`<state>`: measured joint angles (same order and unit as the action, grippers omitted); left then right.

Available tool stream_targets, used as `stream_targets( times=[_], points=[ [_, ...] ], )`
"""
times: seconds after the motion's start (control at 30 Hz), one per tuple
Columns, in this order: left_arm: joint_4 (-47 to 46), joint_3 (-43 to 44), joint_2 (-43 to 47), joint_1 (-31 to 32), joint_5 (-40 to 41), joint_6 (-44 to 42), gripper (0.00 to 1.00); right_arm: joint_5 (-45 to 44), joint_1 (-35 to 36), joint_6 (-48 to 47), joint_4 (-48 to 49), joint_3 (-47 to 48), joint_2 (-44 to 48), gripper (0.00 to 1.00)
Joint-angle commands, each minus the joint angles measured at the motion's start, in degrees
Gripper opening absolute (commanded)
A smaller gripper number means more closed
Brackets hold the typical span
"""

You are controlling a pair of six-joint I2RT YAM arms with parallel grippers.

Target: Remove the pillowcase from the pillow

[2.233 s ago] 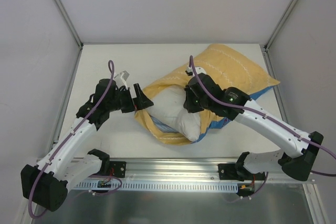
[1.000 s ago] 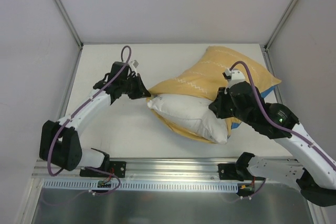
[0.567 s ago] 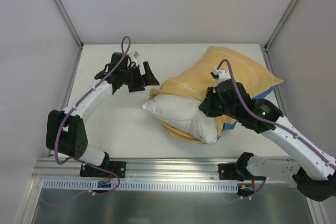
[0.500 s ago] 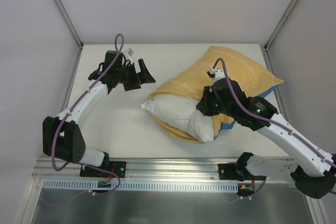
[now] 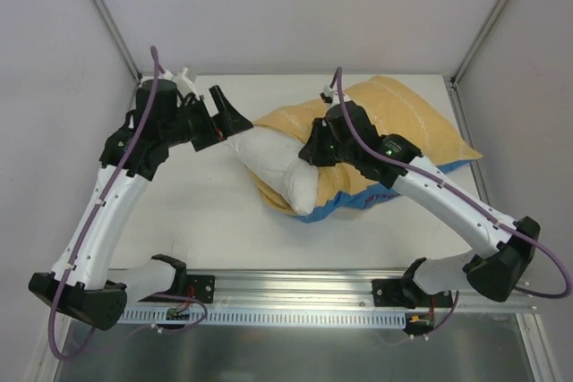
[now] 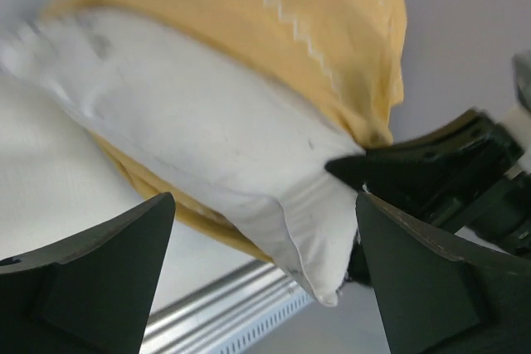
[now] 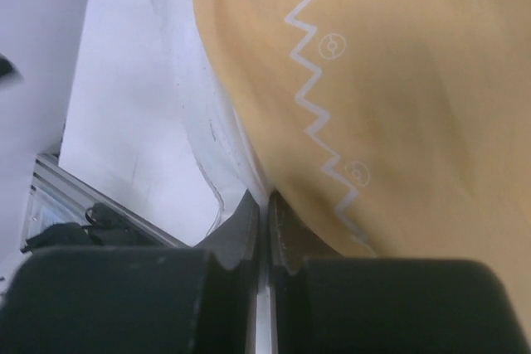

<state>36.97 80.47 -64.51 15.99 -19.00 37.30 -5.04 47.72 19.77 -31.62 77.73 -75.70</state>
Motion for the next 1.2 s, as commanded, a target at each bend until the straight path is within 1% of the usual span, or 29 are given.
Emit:
stream_targets(
  times=[0.0,0.03,0.07,0.1,0.17,0.23,0.27,0.3,0.4,0.6,0.67,0.73,0.77,0.83,0.87,0.9,0.93,0.97,1.0,1.03,1.1,1.17],
  points=[
    [2.68,-6.54,0.08,5.01,-1.03,7.78,0.93,4.07,-0.09,4.48,12.53,5.76,-3.91,0.01],
    [1.80,-7.86,0.70,5.97,-1.21,8.83,0.94,4.42,-0.09,5.53,12.72,6.28,-5.15,0.01],
    [-1.08,-9.43,1.40,7.46,-1.38,10.76,0.97,4.42,-0.09,6.06,12.72,6.90,-6.11,0.01],
    [-2.76,-12.58,2.80,8.26,-1.39,11.21,0.98,6.42,-0.09,6.33,13.07,7.95,-7.26,0.01],
    [-6.71,-16.63,3.69,9.58,-2.79,11.83,0.99,7.93,-0.09,7.47,13.77,8.66,-9.55,0.01],
    [-8.92,-18.84,4.22,10.03,-4.54,11.74,0.99,8.99,-0.09,7.74,13.69,10.06,-11.21,0.01],
    [-10.24,-20.86,4.22,10.38,-6.46,11.48,0.99,9.25,-0.09,7.74,13.69,10.33,-11.57,0.01],
    [-12.51,-21.66,4.04,10.81,-7.53,11.22,0.99,9.34,-0.09,7.74,13.60,10.68,-11.92,0.01],
    [-14.99,-23.51,2.82,11.69,-10.16,10.78,0.99,9.52,-0.09,8.00,13.69,10.68,-12.28,0.01],
    [-20.35,-26.15,-1.05,13.98,-10.61,12.44,0.99,9.52,-0.09,8.00,13.51,10.42,-12.10,0.01],
    [-22.99,-26.67,-1.93,14.60,-10.09,13.32,0.94,9.61,0.00,8.09,13.60,10.16,-12.01,0.01],
    [-24.40,-26.50,-3.60,14.77,-9.65,14.11,0.85,10.22,-0.09,8.18,13.69,10.33,-12.10,0.01],
    [-25.10,-25.89,-4.56,14.69,-9.47,14.03,0.63,10.48,-0.09,8.27,13.51,10.33,-12.10,0.01],
    [-25.11,-25.19,-5.27,14.69,-8.69,13.24,0.26,11.01,-0.09,7.39,12.64,10.51,-11.75,0.01],
    [-24.84,-25.27,-5.27,14.42,-8.59,12.98,0.00,11.36,-0.35,6.87,10.28,11.55,-11.40,0.06],
    [-24.76,-25.53,-4.84,14.25,-8.59,12.80,0.00,11.80,-0.70,6.25,9.13,12.17,-10.62,0.16],
    [-24.67,-26.67,-4.40,13.99,-8.25,12.80,0.00,12.59,-1.05,4.59,7.72,12.61,-10.00,0.41],
    [-24.67,-27.46,-2.74,13.55,-7.72,12.97,0.00,12.42,-1.32,3.10,4.58,13.14,-9.30,0.52],
    [-24.67,-28.34,-1.86,13.28,-7.28,13.32,0.00,10.59,-1.41,1.52,2.63,14.28,-7.98,0.58],
    [-24.75,-30.00,-0.98,13.02,-6.84,13.76,0.00,9.44,-1.32,-1.72,0.70,14.81,-7.54,0.62],
    [-24.67,-31.33,1.31,12.66,-5.43,14.73,0.00,6.29,-1.23,-4.64,-3.79,15.25,-6.92,0.62],
    [-24.84,-32.30,2.45,12.66,-4.12,15.26,0.00,5.39,-0.79,-7.89,-7.30,15.34,-6.83,0.67]
  ],
)
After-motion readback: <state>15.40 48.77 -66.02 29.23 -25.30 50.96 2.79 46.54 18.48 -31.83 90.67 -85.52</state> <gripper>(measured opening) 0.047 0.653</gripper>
